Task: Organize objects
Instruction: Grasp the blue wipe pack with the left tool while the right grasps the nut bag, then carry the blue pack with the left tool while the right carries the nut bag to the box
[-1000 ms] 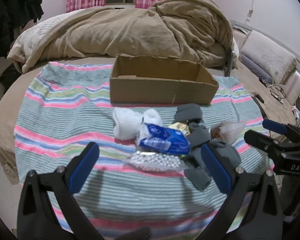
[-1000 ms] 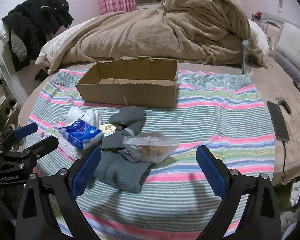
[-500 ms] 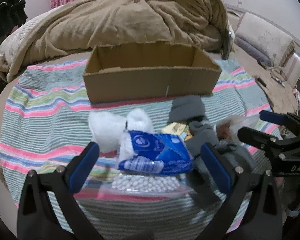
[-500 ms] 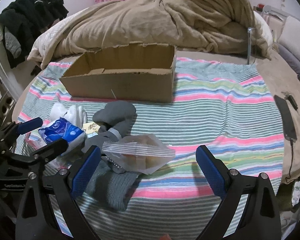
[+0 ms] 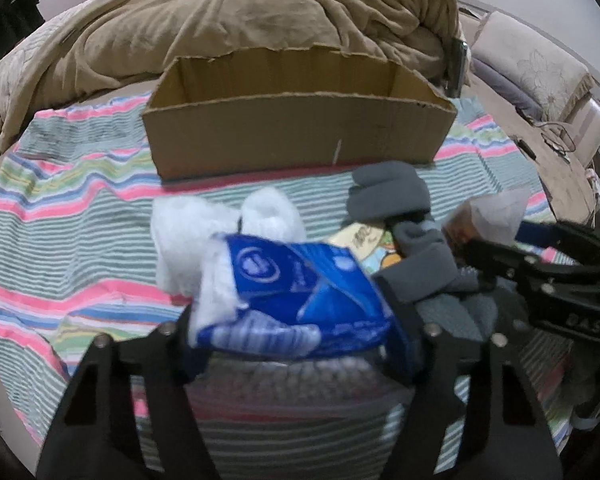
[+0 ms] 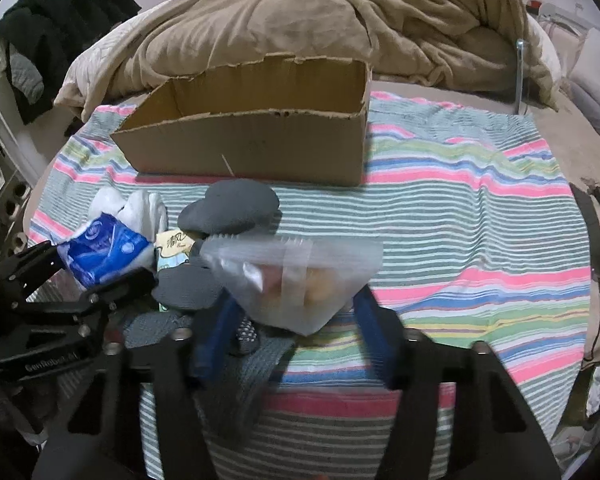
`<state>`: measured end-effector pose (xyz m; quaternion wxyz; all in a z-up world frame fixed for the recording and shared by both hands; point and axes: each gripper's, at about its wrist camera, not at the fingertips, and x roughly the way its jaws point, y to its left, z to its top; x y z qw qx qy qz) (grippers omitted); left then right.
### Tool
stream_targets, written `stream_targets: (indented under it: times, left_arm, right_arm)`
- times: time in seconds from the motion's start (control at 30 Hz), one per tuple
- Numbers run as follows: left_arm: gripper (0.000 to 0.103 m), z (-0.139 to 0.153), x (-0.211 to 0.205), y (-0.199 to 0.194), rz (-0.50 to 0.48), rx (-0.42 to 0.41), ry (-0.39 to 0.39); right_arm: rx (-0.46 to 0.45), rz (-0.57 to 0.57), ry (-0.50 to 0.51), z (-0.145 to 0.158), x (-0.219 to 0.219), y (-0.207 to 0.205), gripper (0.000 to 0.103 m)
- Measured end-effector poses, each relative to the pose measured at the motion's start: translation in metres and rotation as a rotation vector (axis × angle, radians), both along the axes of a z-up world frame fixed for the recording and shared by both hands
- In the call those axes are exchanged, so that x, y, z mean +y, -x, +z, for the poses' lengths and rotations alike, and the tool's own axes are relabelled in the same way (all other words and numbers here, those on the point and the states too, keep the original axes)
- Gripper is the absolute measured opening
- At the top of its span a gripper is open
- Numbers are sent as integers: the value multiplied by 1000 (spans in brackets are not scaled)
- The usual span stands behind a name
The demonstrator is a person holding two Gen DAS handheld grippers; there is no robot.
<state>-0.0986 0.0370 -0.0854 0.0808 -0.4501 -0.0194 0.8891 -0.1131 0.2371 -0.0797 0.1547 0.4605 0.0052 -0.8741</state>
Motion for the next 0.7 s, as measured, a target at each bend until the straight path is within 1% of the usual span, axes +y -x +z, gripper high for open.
stream_targets:
  times: [0.03,0.17,0.33,0.37,0.5,0.6,0.7]
  left_arm:
    - [60,0,-1,0,1,-3,-6]
    - [59,0,-3,-3,-2,1,-19]
    - [45,9,-5,-10,-8,29,-33]
    - [45,11,-6,-11,-9,35,-34]
    - [36,21,-8,-17,-16,54,-56]
    - [35,32,-12,-19,-25,76,-78]
    - [31,44,-12,-22,-38,103,-85]
  right_arm:
    - [-1,0,0,-1,0,0,52]
    - [7,0,17,1,2,-2,45]
    - [35,-6,43,9,6,-6,42]
    - [45,-7,48,12,8,-7,42]
    - [79,-6,56,25,10,-10,41]
    - [107,-1,58,37,11,-12,41]
    - [146,5,64,55,12,-11,41]
